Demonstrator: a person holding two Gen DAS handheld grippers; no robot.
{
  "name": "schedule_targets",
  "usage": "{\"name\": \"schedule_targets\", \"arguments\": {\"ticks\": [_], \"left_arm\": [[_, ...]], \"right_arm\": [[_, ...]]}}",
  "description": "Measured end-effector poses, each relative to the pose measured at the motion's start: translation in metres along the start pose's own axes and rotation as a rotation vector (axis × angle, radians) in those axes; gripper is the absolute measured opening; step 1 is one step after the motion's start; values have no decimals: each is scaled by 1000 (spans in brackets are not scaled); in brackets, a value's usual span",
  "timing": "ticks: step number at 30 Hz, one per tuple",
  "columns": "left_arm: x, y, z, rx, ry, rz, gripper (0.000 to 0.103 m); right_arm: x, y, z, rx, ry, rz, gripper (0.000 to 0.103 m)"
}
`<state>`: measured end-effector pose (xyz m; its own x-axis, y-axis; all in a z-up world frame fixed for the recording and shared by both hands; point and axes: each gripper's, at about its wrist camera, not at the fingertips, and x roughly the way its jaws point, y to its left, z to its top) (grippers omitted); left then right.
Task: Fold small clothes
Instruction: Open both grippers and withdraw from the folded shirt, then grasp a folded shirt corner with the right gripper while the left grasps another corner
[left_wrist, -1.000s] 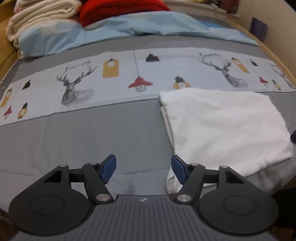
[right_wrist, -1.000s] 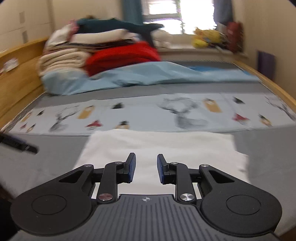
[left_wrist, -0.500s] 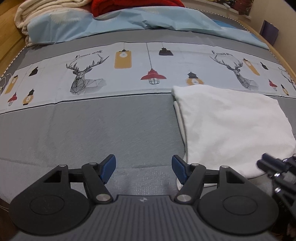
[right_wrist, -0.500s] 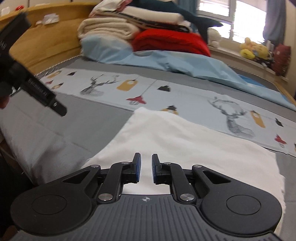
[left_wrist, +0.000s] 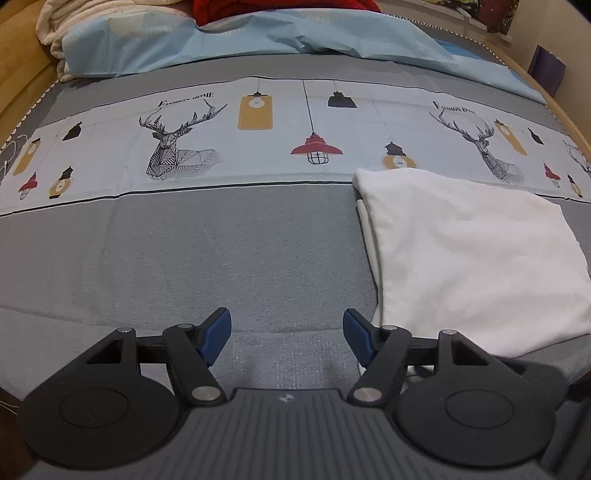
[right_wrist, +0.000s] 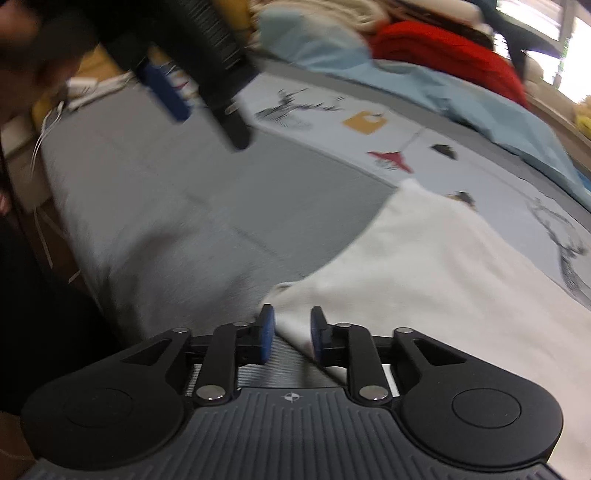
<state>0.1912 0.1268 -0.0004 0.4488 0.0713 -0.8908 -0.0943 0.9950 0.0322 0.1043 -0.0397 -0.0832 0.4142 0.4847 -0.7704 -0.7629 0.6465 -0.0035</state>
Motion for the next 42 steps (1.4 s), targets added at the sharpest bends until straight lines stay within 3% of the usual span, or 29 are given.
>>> {"name": "schedule_targets", "arguments": {"ticks": [5,11,13,15,18,22,29,35,38,42], "left_arm": [[1,2,2,-4,2,-6,73],[0,4,7,-26,-8,-31,73],[-1,4,10,-33,-13,-44,73],[-1,4,12,-45,-19,-60,73],[-2,3,15,-67,-32,-83,73],[-2,5,19,-105,-41,-129,74],[16,-1,24,-197,-27,-234,81],[63,0,30,-377,94,-400,82],[86,-8,34,-440,127,-509,84],[117,-25,38,-496,207,-594,84]], "right_arm": [[24,12,0,-38,68,13,38],[38,14,-1,-47,102,1,37],[38,9,-1,-9,100,6,28],[38,-2,2,55,99,11,7],[27,-16,6,163,57,45,4],[-4,-29,10,210,-60,68,3],[-58,-70,0,324,-202,131,3],[-84,-93,-14,381,-243,164,3],[-93,-98,-18,382,-255,170,3],[-100,-105,-23,390,-261,188,3]]}}
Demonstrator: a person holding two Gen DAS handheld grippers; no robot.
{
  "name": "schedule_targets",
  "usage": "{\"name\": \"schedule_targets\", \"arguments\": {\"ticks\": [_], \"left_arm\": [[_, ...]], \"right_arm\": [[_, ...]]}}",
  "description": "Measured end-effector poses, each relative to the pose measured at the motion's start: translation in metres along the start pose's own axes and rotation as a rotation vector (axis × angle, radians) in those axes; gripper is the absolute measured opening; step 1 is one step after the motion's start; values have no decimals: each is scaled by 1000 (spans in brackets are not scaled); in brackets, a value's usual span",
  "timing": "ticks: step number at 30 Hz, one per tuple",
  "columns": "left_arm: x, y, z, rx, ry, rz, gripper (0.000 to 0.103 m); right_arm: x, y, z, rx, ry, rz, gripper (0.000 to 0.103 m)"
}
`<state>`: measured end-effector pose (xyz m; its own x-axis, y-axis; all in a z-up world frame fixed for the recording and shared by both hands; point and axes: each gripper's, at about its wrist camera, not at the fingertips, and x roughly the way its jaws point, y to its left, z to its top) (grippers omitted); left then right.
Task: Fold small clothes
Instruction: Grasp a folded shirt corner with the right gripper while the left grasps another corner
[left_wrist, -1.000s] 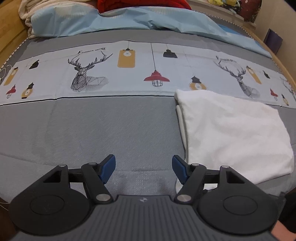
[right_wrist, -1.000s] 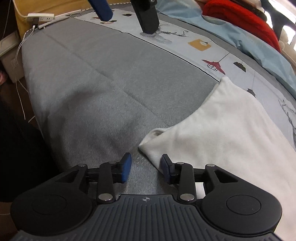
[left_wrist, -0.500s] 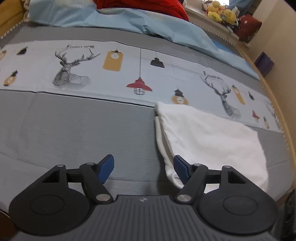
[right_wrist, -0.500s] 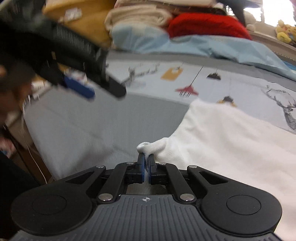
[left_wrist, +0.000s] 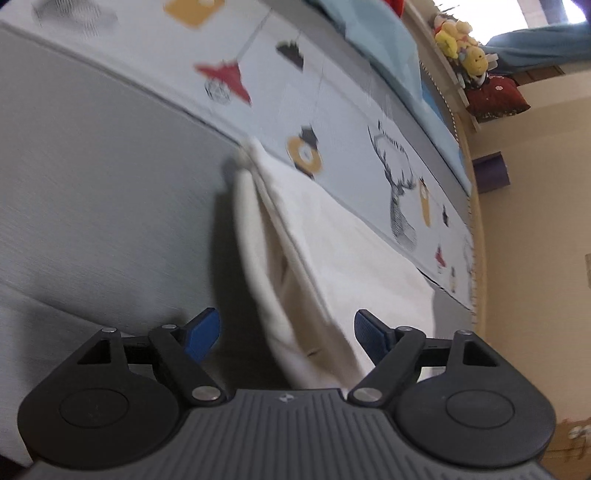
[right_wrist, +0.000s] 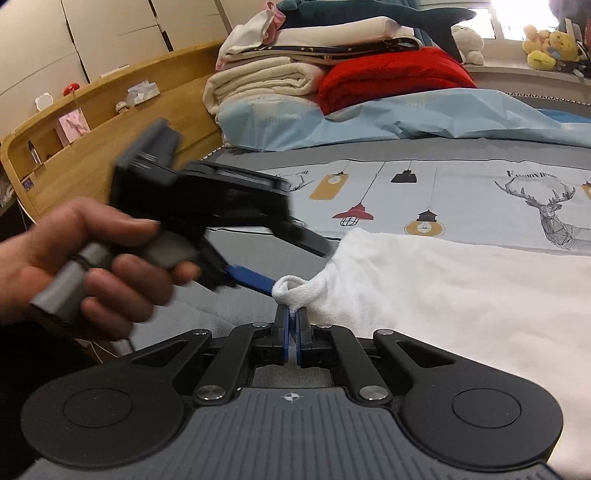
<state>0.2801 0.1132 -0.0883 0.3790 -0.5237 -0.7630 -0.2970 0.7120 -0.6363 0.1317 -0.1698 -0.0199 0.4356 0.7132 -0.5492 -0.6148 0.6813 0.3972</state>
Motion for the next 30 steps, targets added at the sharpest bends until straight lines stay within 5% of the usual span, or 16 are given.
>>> {"name": "schedule_targets", "arguments": {"ticks": [6,7,9,11,15,23,30], "left_arm": [[37,1,13,-71,13,7,78],[40,0,15,-65,7,7,71],[45,-3,16,-31,4,37,38],[48,-5,16,25,11,99,17],[24,-2,18,70,-55,101,13],[-72,22,16,70,-330,131,12],[-82,14,15,95,-319,129,12]], "right_arm": [[-4,-7,1,-12,14,30,3],[-4,-7,1,-12,18,34,3],[-2,-6,1,-12,25,41,3],[2,-3,3,-9,30,49,3],[18,14,7,-15,26,90,3],[35,43,23,44,-84,253,2],[41,44,18,94,-84,259,2]]}}
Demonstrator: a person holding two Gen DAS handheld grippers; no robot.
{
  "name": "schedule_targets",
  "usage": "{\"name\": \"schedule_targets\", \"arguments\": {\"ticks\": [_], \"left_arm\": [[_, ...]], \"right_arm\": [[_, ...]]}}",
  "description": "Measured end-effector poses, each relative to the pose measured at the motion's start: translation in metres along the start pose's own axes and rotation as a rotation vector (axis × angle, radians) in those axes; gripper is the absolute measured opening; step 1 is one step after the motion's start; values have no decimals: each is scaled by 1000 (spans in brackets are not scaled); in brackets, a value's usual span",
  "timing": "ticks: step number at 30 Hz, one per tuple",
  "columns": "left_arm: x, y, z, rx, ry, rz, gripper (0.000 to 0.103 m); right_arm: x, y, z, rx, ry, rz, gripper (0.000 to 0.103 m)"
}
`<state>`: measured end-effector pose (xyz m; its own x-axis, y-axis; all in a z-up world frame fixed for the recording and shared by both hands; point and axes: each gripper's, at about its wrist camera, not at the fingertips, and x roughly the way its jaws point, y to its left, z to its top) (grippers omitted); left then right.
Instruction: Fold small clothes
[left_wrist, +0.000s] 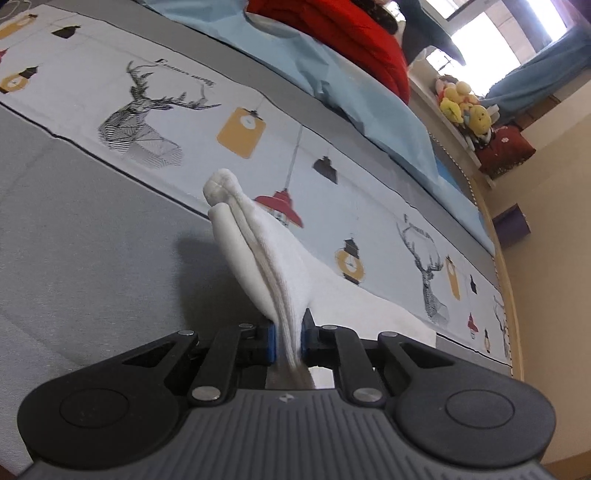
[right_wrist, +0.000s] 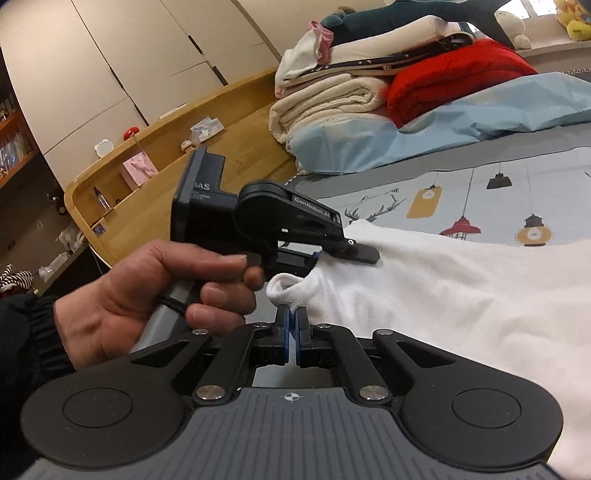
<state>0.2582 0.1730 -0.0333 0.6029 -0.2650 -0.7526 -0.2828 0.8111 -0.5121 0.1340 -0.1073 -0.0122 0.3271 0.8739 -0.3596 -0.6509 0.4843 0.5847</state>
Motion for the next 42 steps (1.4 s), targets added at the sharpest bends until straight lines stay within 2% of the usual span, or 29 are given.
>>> {"name": "schedule_targets", "arguments": {"ticks": [5,10,20,22,24,25,27,28,30,32,35,36,38,39,42], "left_arm": [[12,-34,-6,45,6,-38,12],[35,-94,-22,124,27,-74,12],[87,-226,-86,336,71,-180,13],[95,-245,-100,382,95,-193,21],[97,-258,-113,436,116,-247,32],[95,-262,-118,467,116,-267,33],[88,-269,-125,531,72,-263,48],[86,-270,-127,548,56,-256,51],[84,-264,-125,550,51,-241,52],[82,-256,-120,532,50,-217,52],[73,-239,-106,497,23,-189,52],[69,-233,-102,488,10,-185,52],[59,-223,-93,486,-16,-171,52],[55,-217,-91,493,-27,-156,52],[46,-203,-84,514,-28,-102,52]], "right_arm": [[-27,-13,-2,8,-16,-62,2],[-71,-37,1,30,-68,-131,2],[-192,-97,-11,135,-206,-351,0],[-214,-110,-17,177,-229,-411,0],[-229,-127,-21,236,-233,-509,0],[-235,-138,-25,279,-231,-564,0],[-245,-155,-32,360,-235,-668,0],[-248,-161,-33,390,-234,-714,0],[-250,-167,-34,421,-241,-776,3],[-248,-168,-28,420,-247,-797,4],[-241,-162,-10,357,-232,-793,13],[-239,-160,-2,317,-222,-783,24],[-232,-158,20,219,-204,-783,36],[-229,-156,28,169,-193,-786,39],[-221,-157,52,62,-161,-786,41]]}}
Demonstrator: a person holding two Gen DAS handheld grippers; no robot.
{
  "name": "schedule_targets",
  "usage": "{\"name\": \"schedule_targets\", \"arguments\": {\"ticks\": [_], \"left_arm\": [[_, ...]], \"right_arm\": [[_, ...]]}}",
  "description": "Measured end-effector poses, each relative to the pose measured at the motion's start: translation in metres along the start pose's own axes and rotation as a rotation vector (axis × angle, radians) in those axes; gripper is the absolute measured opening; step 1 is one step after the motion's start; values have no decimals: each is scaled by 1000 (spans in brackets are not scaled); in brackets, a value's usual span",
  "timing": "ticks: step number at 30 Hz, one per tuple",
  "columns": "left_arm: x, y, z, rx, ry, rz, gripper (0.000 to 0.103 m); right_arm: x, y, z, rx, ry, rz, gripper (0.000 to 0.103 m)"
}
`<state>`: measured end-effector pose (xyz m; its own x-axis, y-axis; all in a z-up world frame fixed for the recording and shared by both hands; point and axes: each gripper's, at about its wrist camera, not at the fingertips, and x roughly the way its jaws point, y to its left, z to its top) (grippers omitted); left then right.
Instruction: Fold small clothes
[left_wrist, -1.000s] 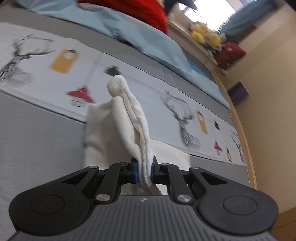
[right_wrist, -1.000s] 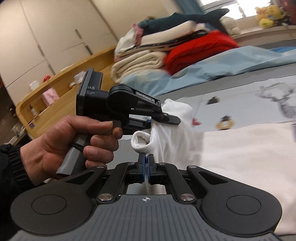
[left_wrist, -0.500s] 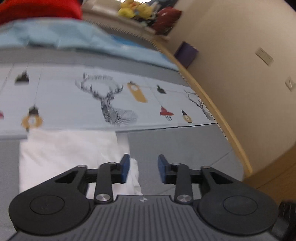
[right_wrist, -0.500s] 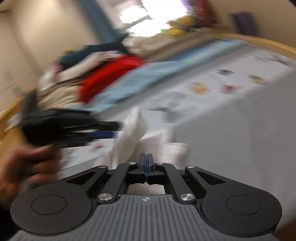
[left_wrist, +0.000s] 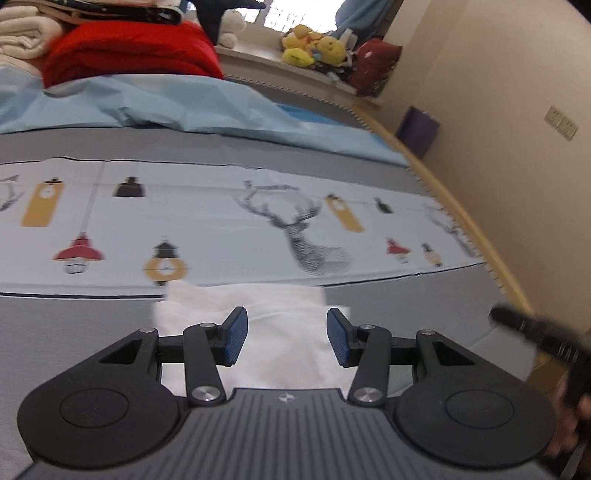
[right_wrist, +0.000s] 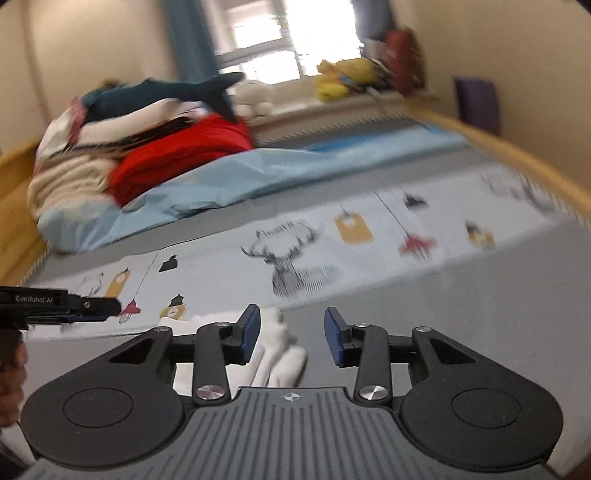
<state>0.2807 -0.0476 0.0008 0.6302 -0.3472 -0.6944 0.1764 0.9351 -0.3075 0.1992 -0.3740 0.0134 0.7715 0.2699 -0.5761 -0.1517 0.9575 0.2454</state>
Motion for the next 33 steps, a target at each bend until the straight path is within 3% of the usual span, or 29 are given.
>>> {"name": "schedule_targets", "arguments": {"ticks": [2,5,7,9,14,27,33], "left_arm": [[-4,10,-1,12,3,51,52],[-12,23,-2,49,-16,144,52],[-14,29,-4,72,-16,188,52],[-15,34,-6,96,-5,218,52],[-11,37,-11,177,32,268,52],[2,25,-19,201,85,268,52],[2,34,-16,134,96,235,52]], "right_arm": [[7,1,6,-16,-6,-16,41],[22,-2,-7,67,11,-41,41],[41,2,-18,98,107,-73,41],[45,10,-19,110,99,-55,40],[54,31,-24,15,126,-19,40],[55,17,-25,81,151,-31,40],[57,15,-26,116,158,-34,40]]}}
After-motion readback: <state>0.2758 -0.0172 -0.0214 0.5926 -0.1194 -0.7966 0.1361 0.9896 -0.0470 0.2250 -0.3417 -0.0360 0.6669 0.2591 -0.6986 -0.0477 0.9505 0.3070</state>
